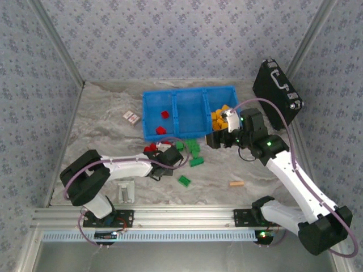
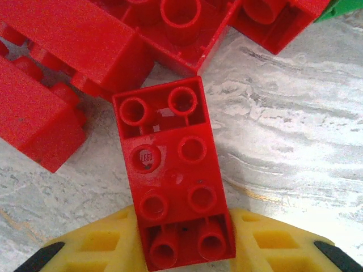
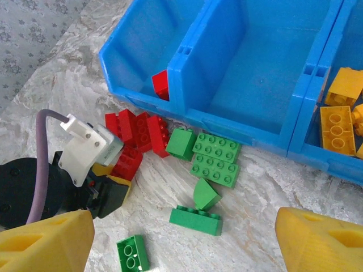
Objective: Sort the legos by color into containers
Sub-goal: Pick up the lego from the middle-left of the table, then place the lego in the container.
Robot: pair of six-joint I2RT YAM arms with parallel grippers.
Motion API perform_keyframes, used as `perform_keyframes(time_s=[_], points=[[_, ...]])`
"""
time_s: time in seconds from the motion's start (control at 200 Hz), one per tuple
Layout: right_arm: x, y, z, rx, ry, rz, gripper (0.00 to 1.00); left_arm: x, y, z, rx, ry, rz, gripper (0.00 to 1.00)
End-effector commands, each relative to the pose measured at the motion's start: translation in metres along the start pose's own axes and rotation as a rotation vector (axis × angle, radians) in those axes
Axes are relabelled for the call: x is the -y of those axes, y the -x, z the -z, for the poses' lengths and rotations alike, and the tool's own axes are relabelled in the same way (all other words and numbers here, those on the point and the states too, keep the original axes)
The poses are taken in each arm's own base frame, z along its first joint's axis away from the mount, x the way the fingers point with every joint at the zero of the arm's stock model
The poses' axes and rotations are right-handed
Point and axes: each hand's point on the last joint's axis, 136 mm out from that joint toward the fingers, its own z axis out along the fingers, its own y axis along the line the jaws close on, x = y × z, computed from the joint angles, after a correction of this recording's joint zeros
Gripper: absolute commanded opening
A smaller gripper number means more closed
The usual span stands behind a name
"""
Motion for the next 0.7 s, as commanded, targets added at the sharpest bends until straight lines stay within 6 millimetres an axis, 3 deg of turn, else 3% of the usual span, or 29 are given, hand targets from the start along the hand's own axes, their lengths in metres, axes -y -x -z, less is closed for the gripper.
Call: perform_keyframes(time_s=[0.0, 0.23, 0.415, 0.495, 0.695], points=[[-0.001, 0.006, 0.002, 0.005, -0.008, 0.026, 0.85, -0.013, 0.006, 0.001, 0.011, 0.058, 0.006, 0.34], [0.001, 0.005, -0.004, -0.007, -0.006, 0.023, 0.85, -0.017, 0.035, 0.052, 0.106, 0.057, -0.003, 0.34], [0.002, 0.005, -0.007, -0.008, -0.003, 0.018, 0.85, -0.016, 0.077, 0.094, 0.226, 0.021, 0.012, 0.35], [0.001, 0.005, -0.007, -0.007, -0.001, 0.018, 0.85, -0.014, 0.097, 0.101, 0.258, 0.006, 0.012, 0.35], [0.000, 0.002, -0.007, -0.012, 0.001, 0.013, 0.85, -0.005, 0.154, 0.094, 0.306, -0.054, 0.032, 0.35]])
